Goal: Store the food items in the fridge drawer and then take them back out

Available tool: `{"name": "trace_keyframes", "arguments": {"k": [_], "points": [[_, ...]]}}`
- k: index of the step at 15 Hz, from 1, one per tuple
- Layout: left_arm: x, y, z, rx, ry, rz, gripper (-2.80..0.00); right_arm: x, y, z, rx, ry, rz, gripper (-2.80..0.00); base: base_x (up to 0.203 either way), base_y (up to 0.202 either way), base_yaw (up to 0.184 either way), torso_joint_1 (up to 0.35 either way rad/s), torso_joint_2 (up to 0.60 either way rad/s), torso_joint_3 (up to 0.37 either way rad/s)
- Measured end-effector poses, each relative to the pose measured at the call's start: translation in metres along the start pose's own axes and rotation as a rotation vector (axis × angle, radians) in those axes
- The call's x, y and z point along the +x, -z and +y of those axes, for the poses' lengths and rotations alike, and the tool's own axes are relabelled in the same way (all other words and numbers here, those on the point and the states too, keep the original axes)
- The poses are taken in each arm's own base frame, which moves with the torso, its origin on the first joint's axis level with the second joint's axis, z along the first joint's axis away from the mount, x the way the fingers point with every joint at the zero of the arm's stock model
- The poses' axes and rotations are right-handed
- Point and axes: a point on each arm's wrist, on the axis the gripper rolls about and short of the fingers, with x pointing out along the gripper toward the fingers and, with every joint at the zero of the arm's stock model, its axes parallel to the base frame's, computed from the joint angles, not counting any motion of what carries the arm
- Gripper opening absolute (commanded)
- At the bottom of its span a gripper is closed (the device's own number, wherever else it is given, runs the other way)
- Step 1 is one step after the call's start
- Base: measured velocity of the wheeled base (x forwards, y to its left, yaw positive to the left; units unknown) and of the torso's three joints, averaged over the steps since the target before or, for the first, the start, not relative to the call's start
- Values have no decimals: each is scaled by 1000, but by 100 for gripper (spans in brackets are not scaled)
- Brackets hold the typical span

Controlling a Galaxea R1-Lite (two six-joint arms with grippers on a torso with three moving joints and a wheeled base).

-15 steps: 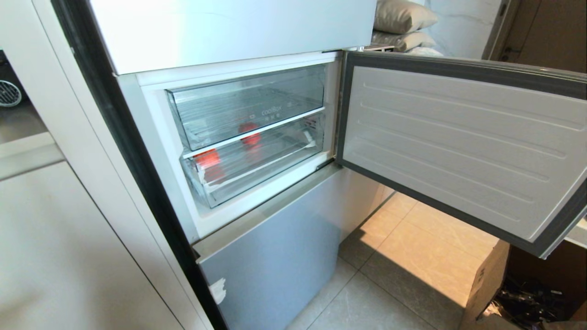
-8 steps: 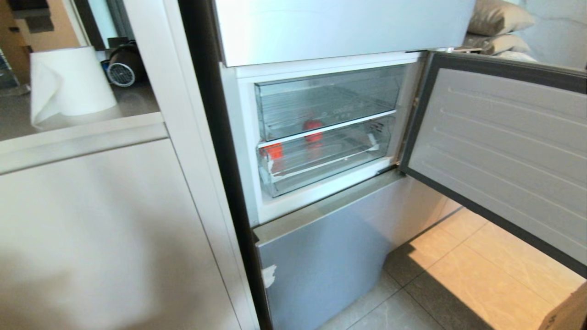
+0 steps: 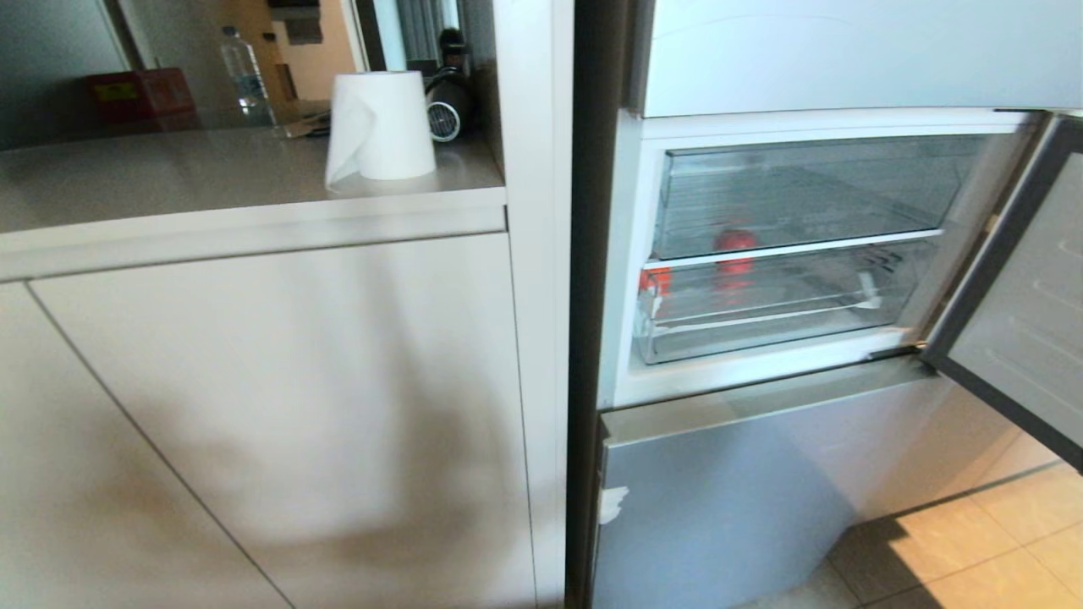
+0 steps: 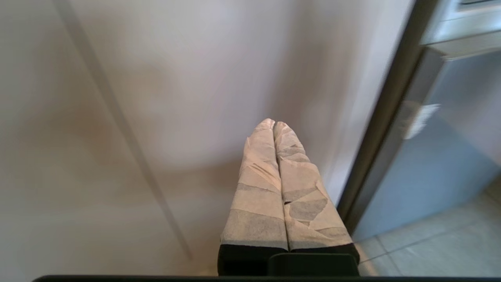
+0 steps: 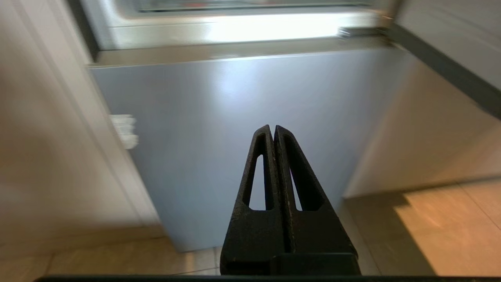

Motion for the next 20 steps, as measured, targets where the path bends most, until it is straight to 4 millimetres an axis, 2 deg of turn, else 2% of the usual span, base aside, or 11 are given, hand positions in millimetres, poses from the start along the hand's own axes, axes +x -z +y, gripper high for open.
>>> {"name": "trace_keyframes", "arguments": {"k": [4,9,12,14,15,18,20], "points": [[0,0,0,0,0,0,-280,0,0,0,-1,0,0,-280,1,-5,150,3,0,2],[0,0,0,0,0,0,-280,-1,-5,1,-74,-41,-1,-280,0,-1,12,0,0,1],[0,0,0,0,-1,0,-280,3,-37,2,-8,-100,21,-280,0,0,0,0,0,0],[0,0,0,0,0,0,-280,20,-63,3,41,-157,95,-280,0,0,0,0,0,0],[0,0,0,0,0,0,-280,35,-76,4,63,-179,137,0,0,0,0,0,0,0],[0,0,0,0,0,0,-280,98,-97,5,103,-212,251,0,0,0,0,0,0,0],[0,0,0,0,0,0,-280,147,-98,6,119,-223,294,0,0,0,0,0,0,0]]}}
